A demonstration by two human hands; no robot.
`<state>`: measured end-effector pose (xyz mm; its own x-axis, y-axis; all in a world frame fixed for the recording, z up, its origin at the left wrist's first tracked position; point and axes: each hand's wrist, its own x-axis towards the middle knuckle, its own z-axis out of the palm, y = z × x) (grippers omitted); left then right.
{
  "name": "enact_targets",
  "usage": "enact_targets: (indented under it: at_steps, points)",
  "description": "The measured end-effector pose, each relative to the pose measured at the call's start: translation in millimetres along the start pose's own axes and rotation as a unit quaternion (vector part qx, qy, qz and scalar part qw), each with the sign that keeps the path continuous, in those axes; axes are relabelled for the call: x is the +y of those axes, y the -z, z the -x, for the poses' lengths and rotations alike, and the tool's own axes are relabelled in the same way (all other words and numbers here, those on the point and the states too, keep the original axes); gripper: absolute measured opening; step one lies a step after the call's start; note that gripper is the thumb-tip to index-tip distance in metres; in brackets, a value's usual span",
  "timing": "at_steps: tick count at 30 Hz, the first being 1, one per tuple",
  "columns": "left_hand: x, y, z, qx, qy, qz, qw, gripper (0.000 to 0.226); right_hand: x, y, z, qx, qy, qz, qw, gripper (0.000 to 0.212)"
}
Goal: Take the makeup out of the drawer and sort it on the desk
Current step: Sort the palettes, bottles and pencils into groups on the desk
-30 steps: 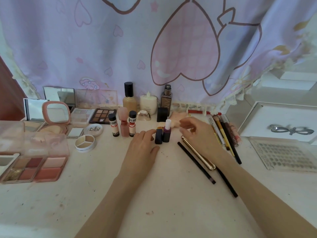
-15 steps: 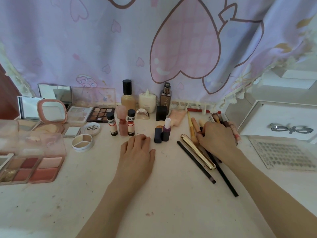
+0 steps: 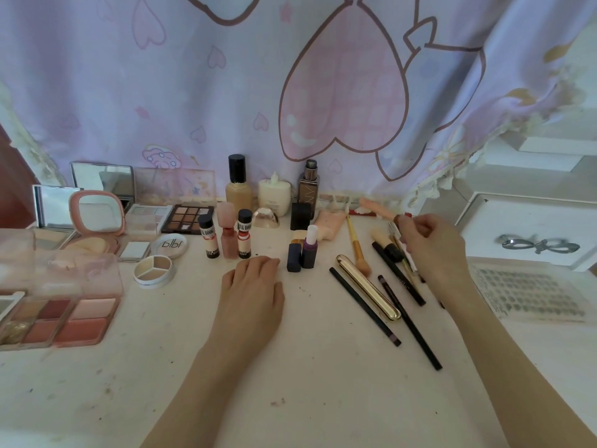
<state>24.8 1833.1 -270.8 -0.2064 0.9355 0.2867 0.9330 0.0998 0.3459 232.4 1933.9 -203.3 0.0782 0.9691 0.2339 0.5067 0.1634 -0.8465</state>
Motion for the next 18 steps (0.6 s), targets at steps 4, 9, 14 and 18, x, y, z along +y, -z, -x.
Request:
enact_targets:
  at_steps: [4,9,14,18]
  points:
    - [10.7,11.3,0.7,0.124,0.057,0.181,0.974,0.027,-4.6,9.4,14.3,-0.054,-0.054,-0.314,0.946,0.008]
    - [18.8,13.7,2.5,0.191,-0.099,0.216,0.952,0.039,-5.1,1.2,29.9,-0.179,-0.069,-0.468,0.863,0.015]
    - [24.8,7.4,4.7,0.132,-0.173,0.205,0.954,0.025,-9.3,-15.9,54.8,-0.257,-0.104,-0.423,0.863,0.023]
    - [24.1,6.2,4.1,0.147,-0.178,0.209,0.95,0.018,-7.9,-21.5,60.7,-0.246,-0.145,-0.388,0.876,0.037]
